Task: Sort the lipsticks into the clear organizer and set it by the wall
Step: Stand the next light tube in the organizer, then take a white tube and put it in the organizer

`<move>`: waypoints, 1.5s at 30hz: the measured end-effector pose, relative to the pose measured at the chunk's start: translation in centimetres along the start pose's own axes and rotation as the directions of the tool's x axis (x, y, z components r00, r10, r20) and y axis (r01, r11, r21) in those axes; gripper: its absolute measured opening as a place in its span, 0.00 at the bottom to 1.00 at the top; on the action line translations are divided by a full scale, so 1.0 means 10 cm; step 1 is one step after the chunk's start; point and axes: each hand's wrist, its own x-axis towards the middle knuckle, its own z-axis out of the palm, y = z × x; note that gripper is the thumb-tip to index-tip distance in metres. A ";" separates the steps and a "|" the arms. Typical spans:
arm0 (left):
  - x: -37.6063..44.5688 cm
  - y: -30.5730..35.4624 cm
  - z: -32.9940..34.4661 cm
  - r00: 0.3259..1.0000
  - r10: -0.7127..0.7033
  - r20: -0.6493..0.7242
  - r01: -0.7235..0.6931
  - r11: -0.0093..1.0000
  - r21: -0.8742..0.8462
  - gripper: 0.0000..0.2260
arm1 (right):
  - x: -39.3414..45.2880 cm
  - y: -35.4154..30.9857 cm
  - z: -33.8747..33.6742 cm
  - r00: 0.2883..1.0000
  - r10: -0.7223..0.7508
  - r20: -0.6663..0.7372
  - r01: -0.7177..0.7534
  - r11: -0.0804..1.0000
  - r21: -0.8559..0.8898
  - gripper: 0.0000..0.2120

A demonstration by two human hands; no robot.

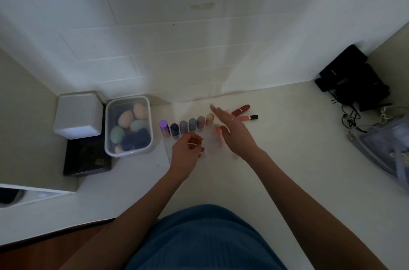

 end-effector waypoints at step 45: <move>-0.05 0.01 0.09 0.983 0.179 -0.045 -0.155 0.933 0.324 0.05 | 0.08 0.47 0.01 0.906 0.350 -0.239 -0.382 0.919 -0.103 0.14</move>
